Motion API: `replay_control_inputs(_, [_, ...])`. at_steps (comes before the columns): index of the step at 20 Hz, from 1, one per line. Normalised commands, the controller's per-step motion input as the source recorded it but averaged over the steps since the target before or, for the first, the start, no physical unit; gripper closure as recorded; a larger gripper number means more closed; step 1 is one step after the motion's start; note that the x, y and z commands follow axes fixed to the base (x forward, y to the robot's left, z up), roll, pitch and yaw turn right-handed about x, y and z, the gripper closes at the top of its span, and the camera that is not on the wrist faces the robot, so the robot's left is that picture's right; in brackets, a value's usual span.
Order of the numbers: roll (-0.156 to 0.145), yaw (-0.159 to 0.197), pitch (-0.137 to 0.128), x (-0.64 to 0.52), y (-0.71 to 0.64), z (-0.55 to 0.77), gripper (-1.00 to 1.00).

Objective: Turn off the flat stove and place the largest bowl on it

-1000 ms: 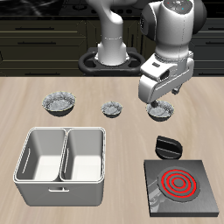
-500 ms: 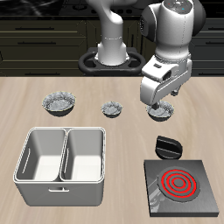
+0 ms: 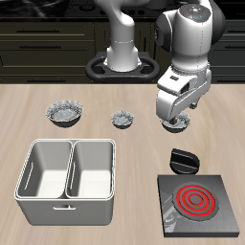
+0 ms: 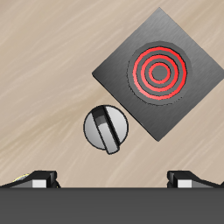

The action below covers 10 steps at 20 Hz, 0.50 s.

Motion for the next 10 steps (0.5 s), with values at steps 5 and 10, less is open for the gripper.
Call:
replay_control_inputs(5, [0.006, -0.008, 0.016, 0.03, 0.06, -0.16, -1.00])
replay_control_inputs(10, [0.003, 0.005, 0.013, 0.01, 0.02, -0.15, -1.00])
